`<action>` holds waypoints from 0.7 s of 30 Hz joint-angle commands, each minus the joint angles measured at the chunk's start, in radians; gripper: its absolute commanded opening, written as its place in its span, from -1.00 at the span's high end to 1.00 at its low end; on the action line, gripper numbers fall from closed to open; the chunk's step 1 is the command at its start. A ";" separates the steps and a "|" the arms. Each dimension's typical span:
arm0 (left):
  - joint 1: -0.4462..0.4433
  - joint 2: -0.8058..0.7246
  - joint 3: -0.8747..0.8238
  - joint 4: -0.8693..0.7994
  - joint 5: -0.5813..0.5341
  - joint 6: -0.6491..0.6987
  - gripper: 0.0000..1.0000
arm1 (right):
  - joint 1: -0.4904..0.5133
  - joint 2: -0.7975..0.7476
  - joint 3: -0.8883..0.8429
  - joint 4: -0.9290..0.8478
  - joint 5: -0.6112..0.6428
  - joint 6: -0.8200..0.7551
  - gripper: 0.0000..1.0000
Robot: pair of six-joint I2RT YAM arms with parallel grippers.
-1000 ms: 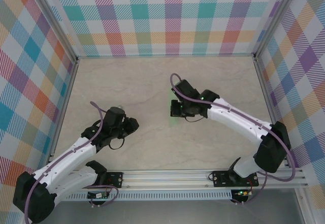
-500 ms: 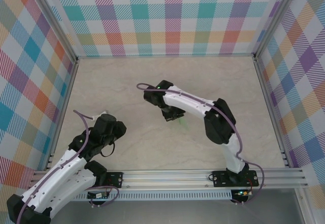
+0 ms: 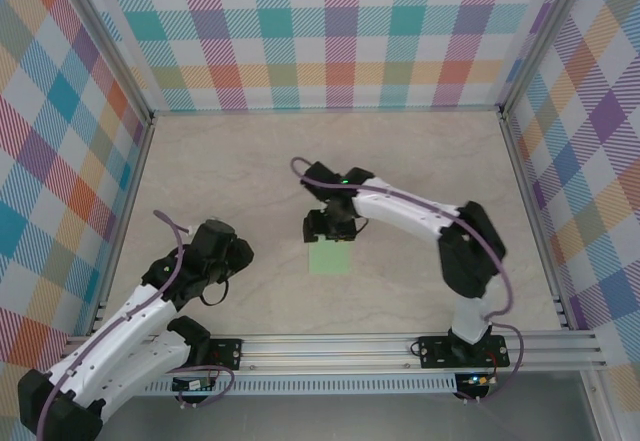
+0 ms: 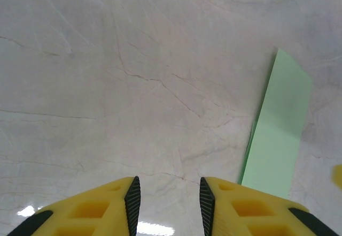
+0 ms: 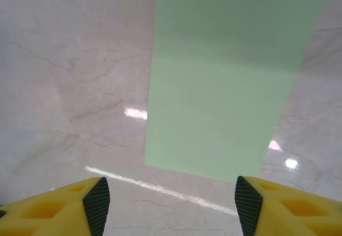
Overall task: Fold a paper plane with a square sheet of paper (pick it up from the middle)
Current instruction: Turn over the paper at the center of the table.
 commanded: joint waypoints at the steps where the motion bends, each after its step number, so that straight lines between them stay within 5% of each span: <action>1: 0.016 0.087 0.035 0.132 0.139 0.033 0.25 | -0.073 -0.151 -0.151 0.236 -0.127 0.033 -0.42; 10: -0.012 0.553 0.197 0.402 0.416 0.087 0.31 | -0.096 -0.382 -0.513 0.411 0.046 0.097 -0.59; 14: -0.029 0.746 0.318 0.423 0.468 0.128 0.43 | -0.107 -0.378 -0.538 0.346 0.009 0.163 -0.61; 21: -0.029 1.003 0.467 0.450 0.525 0.150 0.55 | -0.106 -0.375 -0.712 0.681 -0.143 0.305 -0.44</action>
